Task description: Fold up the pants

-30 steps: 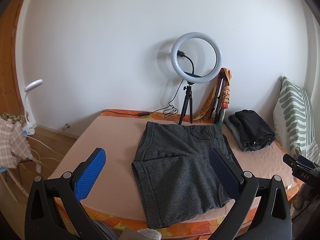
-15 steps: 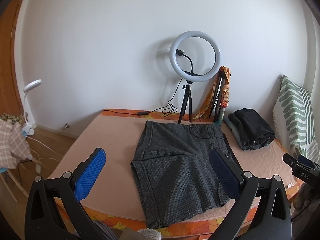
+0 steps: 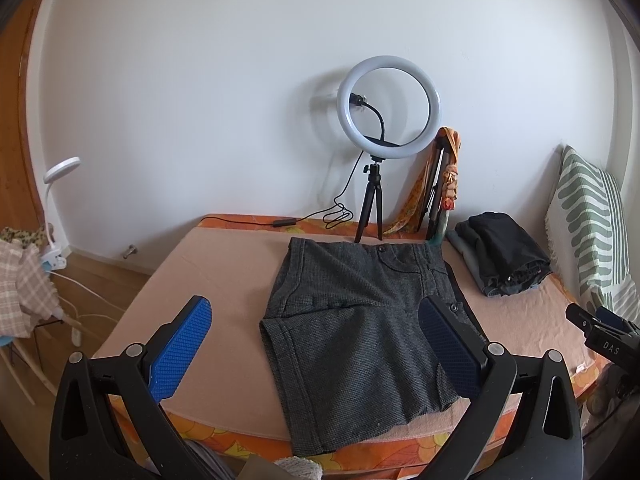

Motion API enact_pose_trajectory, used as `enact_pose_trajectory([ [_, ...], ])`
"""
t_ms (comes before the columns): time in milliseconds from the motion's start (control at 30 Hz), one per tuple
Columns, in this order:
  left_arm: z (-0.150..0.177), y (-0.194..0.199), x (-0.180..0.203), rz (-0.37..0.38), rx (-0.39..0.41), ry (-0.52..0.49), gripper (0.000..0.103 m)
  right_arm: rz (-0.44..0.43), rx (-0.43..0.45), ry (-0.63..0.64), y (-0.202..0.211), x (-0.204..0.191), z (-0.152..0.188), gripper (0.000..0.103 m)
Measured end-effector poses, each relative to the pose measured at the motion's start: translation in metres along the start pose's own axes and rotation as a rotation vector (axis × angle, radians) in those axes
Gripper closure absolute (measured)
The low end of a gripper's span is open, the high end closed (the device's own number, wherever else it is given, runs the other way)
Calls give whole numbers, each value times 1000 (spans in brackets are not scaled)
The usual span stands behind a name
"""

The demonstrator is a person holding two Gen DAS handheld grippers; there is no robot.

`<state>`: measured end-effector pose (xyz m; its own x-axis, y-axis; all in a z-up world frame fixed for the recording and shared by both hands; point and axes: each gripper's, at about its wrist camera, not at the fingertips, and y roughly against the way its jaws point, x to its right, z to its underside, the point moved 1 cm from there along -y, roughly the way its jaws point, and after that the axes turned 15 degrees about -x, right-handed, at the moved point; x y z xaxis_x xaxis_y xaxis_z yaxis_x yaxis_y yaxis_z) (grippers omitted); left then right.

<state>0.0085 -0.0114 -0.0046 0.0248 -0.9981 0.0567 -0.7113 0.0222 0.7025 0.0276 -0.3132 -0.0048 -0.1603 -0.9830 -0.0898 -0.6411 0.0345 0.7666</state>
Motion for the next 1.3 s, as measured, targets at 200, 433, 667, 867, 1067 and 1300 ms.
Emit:
enact_pose_trajectory([
  [200, 1, -1, 2, -4, 0, -8, 0, 0, -3, -1, -2, 0, 1, 0],
  [433, 1, -5, 3, -11, -7, -15, 0, 4, -4, 0, -7, 1, 4, 0],
  [667, 4, -15, 4, -32, -23, -57, 0, 15, -28, 22, -17, 3, 3, 0],
  [867, 12, -35, -3, -8, -76, -142, 0, -10, -48, 86, -25, 5, -4, 1],
  [1067, 26, -54, -10, 69, -110, -239, 0, -68, -149, 192, -52, -2, -7, 8],
  [1300, 56, -94, 1, 120, -257, -406, 12, -110, -305, 458, -96, -24, 5, 19],
])
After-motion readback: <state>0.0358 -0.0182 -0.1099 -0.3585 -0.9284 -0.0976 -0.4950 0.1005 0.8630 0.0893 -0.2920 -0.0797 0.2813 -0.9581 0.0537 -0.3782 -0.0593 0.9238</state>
